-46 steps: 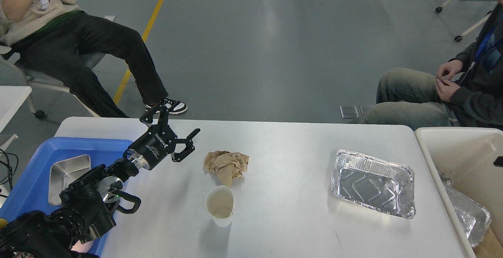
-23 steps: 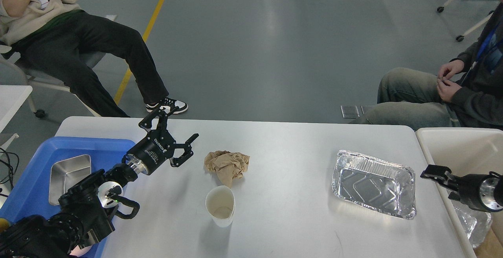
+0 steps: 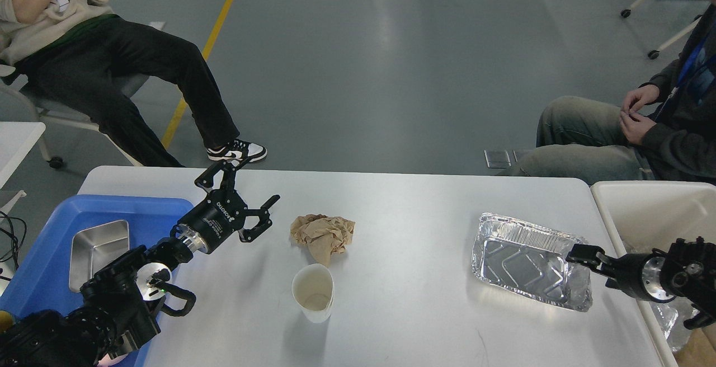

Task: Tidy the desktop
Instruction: 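Reach the right gripper to the foil tray edge and grasp it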

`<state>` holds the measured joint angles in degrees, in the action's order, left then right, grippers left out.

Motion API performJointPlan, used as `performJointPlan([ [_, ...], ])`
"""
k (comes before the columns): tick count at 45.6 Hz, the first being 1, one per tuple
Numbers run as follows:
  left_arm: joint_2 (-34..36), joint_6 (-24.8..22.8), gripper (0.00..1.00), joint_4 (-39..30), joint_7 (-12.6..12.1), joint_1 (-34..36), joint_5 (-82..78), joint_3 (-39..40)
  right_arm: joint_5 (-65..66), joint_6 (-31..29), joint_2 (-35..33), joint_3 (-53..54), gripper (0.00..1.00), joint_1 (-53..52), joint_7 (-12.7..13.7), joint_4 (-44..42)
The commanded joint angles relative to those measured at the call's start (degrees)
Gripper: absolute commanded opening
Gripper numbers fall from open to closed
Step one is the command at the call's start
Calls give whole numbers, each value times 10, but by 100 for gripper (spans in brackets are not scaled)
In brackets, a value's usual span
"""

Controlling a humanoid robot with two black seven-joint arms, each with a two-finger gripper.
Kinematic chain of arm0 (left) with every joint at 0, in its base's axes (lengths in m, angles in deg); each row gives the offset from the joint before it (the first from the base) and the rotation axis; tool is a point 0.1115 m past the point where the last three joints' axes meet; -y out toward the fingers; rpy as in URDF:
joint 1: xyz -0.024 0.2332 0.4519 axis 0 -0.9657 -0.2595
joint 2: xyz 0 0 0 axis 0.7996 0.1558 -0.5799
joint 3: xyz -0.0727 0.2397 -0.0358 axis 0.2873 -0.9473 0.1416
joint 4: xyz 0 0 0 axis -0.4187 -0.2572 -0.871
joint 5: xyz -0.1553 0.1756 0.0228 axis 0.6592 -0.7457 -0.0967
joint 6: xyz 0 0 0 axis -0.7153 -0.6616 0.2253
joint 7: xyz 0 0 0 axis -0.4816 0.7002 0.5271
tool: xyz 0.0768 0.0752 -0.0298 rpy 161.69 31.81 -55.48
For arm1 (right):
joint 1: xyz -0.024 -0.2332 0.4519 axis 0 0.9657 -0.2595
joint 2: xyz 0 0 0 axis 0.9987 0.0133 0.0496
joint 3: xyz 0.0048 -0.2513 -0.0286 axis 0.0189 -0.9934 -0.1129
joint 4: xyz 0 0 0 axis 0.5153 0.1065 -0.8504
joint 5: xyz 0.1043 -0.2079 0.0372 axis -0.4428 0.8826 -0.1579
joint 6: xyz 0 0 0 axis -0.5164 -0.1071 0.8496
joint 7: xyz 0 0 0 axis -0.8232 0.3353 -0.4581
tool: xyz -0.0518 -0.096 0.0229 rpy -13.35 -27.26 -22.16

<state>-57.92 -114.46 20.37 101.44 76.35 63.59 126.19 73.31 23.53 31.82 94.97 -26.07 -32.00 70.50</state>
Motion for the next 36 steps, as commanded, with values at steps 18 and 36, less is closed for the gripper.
performJointPlan([
  [18, 4, 11, 97, 0, 0, -2, 0, -1, 67, 1, 7, -3, 22, 1, -52, -13],
  [36, 7, 11, 97, 0, 0, -2, 0, -3, 65, -7, 3, -1, 0, 0, -52, -2],
])
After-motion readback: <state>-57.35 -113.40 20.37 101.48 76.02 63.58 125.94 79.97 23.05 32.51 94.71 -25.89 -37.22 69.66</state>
